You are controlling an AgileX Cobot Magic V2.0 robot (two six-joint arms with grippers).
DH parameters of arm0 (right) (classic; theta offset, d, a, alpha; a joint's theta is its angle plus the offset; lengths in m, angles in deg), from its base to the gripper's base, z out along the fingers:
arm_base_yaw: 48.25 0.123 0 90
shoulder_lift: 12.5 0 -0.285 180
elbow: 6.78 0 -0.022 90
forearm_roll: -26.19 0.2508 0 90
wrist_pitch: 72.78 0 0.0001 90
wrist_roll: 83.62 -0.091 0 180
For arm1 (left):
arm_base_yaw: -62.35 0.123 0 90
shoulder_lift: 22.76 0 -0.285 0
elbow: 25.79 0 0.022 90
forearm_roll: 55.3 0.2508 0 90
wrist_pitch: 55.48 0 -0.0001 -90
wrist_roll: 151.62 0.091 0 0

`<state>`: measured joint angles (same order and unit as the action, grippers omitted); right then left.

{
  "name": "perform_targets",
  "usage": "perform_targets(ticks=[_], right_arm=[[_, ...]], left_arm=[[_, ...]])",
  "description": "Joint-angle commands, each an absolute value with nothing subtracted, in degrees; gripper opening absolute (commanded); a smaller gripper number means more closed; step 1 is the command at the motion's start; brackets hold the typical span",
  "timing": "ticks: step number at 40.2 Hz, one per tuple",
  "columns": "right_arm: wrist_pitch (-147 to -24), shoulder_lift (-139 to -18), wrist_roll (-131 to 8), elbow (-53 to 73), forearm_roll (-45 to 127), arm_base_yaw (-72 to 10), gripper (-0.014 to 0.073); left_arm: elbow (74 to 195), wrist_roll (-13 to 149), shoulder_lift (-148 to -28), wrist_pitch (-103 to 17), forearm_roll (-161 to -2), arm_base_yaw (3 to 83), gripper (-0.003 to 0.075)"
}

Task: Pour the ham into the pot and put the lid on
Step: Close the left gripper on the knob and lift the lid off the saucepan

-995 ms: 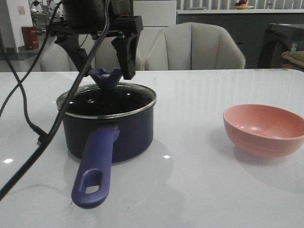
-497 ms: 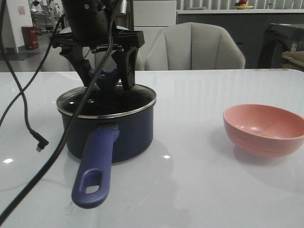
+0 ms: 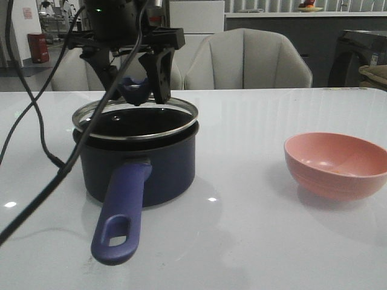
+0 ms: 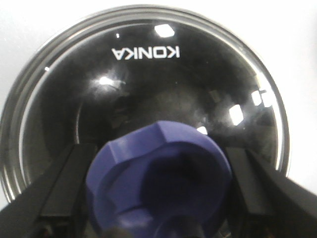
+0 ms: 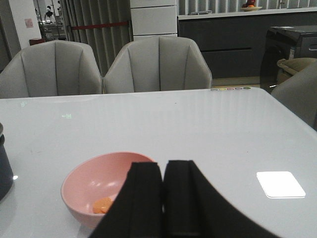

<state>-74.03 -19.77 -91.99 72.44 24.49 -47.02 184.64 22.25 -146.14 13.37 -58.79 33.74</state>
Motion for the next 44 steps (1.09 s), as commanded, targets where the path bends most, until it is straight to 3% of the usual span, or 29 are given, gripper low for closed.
perform_targets(ticks=[1, 25, 34, 44], right_arm=[[-69.3, -18.6, -91.7, 72.5, 24.2, -47.3, 0.0142], [-69.3, -18.6, -91.7, 72.5, 24.2, -47.3, 0.0142], [-69.3, -18.6, -91.7, 72.5, 24.2, -47.3, 0.0142], [-69.3, -18.6, -91.7, 72.5, 24.2, -47.3, 0.0142]], left_arm=[[188.3, 21.5, -142.7, 12.8, -59.0, 33.6, 0.0325], [189.5, 22.7, -140.2, 15.0, -52.7, 34.5, 0.0324], [188.5, 23.2, -138.5, 16.2, -53.5, 38.0, 0.0324], [178.8, 23.5, -133.5, 11.6, -53.5, 45.3, 0.0324]])
